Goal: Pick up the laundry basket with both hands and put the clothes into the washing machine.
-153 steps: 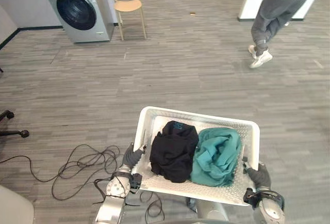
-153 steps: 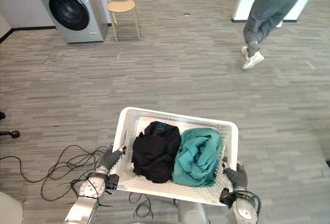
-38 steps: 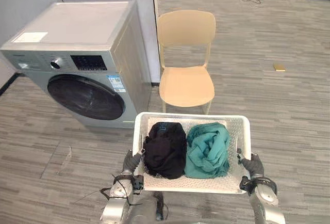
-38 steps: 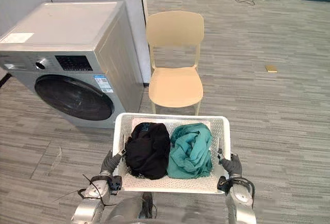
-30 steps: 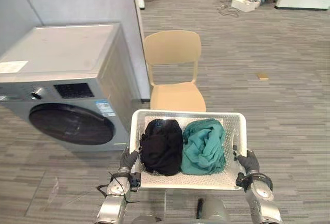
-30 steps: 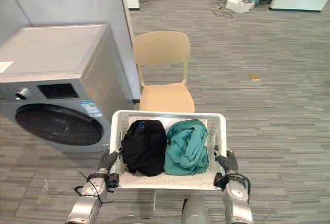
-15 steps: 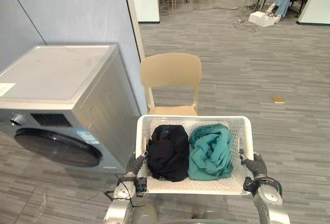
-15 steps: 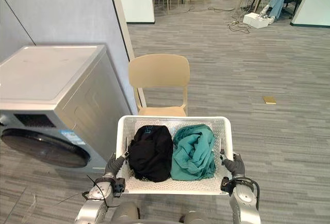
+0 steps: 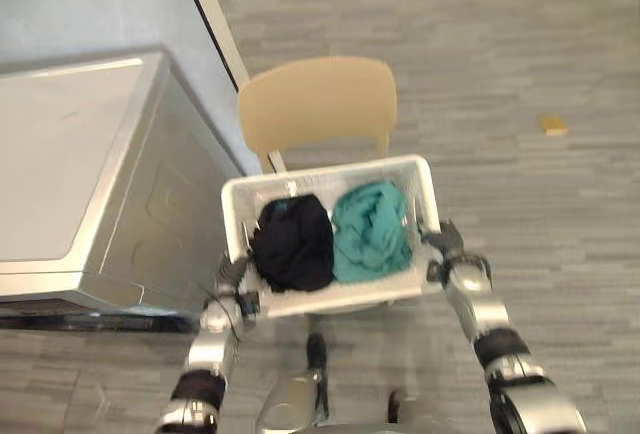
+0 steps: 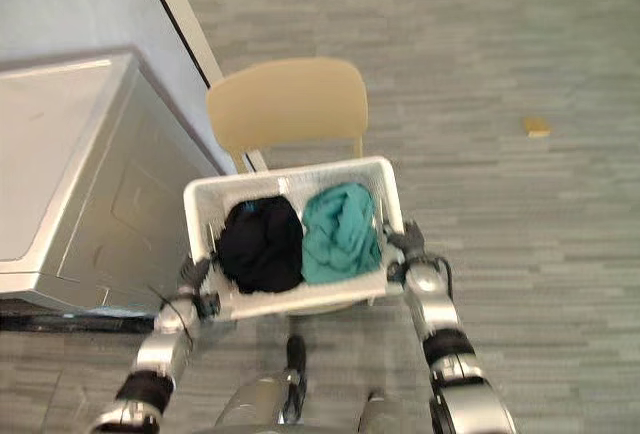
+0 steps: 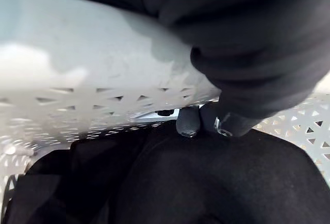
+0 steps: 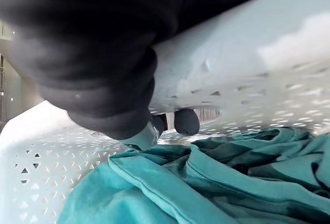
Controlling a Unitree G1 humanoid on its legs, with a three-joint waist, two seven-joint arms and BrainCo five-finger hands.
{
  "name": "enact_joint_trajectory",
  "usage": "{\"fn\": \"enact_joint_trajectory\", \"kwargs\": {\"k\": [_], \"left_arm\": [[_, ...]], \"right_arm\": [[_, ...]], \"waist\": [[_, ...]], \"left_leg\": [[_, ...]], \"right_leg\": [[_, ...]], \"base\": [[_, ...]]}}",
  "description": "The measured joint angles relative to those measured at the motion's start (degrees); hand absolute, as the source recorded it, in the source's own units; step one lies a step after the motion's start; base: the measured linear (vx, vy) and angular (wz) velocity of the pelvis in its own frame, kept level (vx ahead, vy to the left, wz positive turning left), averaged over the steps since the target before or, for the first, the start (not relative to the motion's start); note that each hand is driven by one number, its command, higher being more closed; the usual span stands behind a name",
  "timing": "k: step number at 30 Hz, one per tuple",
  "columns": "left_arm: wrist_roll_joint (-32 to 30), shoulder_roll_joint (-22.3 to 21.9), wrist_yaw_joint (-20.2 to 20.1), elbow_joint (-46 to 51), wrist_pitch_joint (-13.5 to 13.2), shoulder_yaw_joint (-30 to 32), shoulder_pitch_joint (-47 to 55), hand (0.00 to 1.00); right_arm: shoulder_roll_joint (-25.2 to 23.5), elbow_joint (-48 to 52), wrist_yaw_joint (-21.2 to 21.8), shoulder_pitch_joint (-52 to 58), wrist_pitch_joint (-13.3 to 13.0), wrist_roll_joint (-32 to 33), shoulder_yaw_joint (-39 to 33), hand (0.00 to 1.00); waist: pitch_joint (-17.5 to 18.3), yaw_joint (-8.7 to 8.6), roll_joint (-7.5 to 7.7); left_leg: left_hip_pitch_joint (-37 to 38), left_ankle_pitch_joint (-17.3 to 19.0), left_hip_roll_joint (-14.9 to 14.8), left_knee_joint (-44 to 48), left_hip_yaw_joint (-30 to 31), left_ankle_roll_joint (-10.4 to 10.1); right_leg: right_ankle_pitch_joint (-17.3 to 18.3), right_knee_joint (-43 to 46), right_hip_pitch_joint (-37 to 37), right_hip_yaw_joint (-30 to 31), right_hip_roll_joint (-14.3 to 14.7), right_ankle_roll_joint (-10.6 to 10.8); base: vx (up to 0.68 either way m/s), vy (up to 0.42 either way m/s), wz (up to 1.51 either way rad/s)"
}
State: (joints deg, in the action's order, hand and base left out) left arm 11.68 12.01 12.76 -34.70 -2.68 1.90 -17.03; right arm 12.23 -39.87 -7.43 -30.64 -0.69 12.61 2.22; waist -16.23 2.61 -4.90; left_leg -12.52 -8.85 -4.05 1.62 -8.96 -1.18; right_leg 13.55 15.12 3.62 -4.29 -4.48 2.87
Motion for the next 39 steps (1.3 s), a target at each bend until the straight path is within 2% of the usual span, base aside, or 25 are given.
{"fn": "enact_joint_trajectory", "kwargs": {"k": [1, 4, 7, 13, 20, 21, 22, 30, 34, 39], "left_arm": [[1.2, 1.1, 0.1, -3.0, -0.3, 1.0, -5.0, 1.0], [3.5, 2.8, 0.1, -8.5, -0.4, 1.4, -12.9, 1.0], [3.5, 2.8, 0.1, -11.1, -0.4, 1.7, -16.3, 1.0], [3.4, 2.6, 0.0, -13.3, 0.2, 2.5, -18.0, 1.0], [1.0, 0.3, -0.1, -15.4, 2.0, 6.3, -20.1, 1.0], [0.9, 0.2, -0.3, -15.4, 2.4, 7.5, -20.4, 0.0], [0.9, 0.1, -0.3, -15.4, 2.4, 7.9, -20.5, 0.0], [1.2, -1.2, 0.0, -16.2, 3.8, 15.9, -23.1, 0.0], [1.5, -0.9, 2.4, -17.1, 4.3, 19.3, -25.4, 0.0], [1.6, 3.6, 2.3, -17.9, 4.7, 19.5, -27.5, 0.0]], "right_arm": [[0.5, -1.7, -0.3, -4.8, 0.0, 0.4, 0.5, 1.0], [1.2, -4.8, -1.6, -12.1, 0.1, 0.4, 1.0, 1.0], [1.9, -8.0, -2.3, -16.0, 0.4, 0.4, 1.0, 1.0], [1.8, -9.0, -2.4, -17.2, 1.2, 0.4, 1.0, 1.0], [1.9, -9.0, -2.4, -17.9, 1.8, 0.3, 1.0, 1.0], [1.8, -9.0, -2.3, -18.4, 1.9, 0.1, 1.0, 1.0], [1.8, -8.8, -2.3, -18.8, 1.9, 0.0, 1.1, 0.0], [0.5, -8.8, -2.3, -19.5, 2.2, 1.6, -0.6, 0.0], [0.7, -8.6, -1.6, -19.4, 2.3, 2.5, -1.0, 0.0], [4.1, -7.8, 1.2, -19.1, 2.4, 2.5, -1.5, 0.0]], "waist": [[-2.3, 0.07, -0.39], [-6.1, 0.1, -0.29], [-7.4, 0.01, -0.2], [-8.4, 0.02, 0.21], [-9.2, 0.23, 1.1], [-9.2, 0.12, 1.23], [-9.2, 0.07, 1.26], [-9.2, 0.28, 1.27], [-9.1, 0.13, 1.35], [-9.0, -0.15, 1.55]], "left_leg": [[-1.8, -0.1, -0.5, 0.8, 0.0, 0.0], [-3.7, -0.6, -1.0, 0.8, -0.7, 0.2], [-5.6, -0.7, -1.0, 0.9, -1.4, 0.3], [-8.4, -1.0, -1.6, 1.1, -2.4, -0.2], [-9.8, -1.0, -2.0, 1.2, -5.5, -0.3], [-10.2, -1.0, -2.0, 1.2, -5.8, -0.3], [-10.5, -1.0, -2.0, 1.3, -6.1, -0.3], [-11.7, 0.2, -3.0, 2.7, -8.8, 0.3], [-12.1, 0.7, -3.4, 3.5, -9.5, 0.8], [-12.6, 0.7, -4.7, 6.2, -12.9, 0.9]], "right_leg": [[0.0, 1.0, 2.0, 0.1, 0.4, 0.0], [0.0, 3.2, 5.4, 0.8, 0.7, 0.0], [0.0, 5.3, 8.6, 1.3, 0.5, 0.0], [0.0, 9.6, 13.6, 1.2, 0.5, 0.0], [0.0, 10.9, 15.0, 0.3, 0.4, 0.0], [0.0, 10.9, 15.5, 0.3, 0.3, 0.0], [0.0, 10.9, 15.8, 0.3, 0.3, 0.0], [0.0, 11.0, 16.6, -0.3, 0.3, 0.0], [0.0, 11.1, 16.6, -0.5, 0.2, 0.0], [0.0, 11.8, 15.8, -2.0, 0.4, 0.0]], "base": [[-0.1, 0.02, -0.11], [-0.09, 0.005, -0.16], [-0.01, 0.013, -0.12], [0.01, -0.009, -0.07], [0.0, 0.006, 0.03], [0.0, 0.0, 0.0], [0.0, 0.0, 0.0], [-0.01, 0.001, -0.04], [0.03, -0.006, 0.0], [0.06, -0.015, 0.11]]}}
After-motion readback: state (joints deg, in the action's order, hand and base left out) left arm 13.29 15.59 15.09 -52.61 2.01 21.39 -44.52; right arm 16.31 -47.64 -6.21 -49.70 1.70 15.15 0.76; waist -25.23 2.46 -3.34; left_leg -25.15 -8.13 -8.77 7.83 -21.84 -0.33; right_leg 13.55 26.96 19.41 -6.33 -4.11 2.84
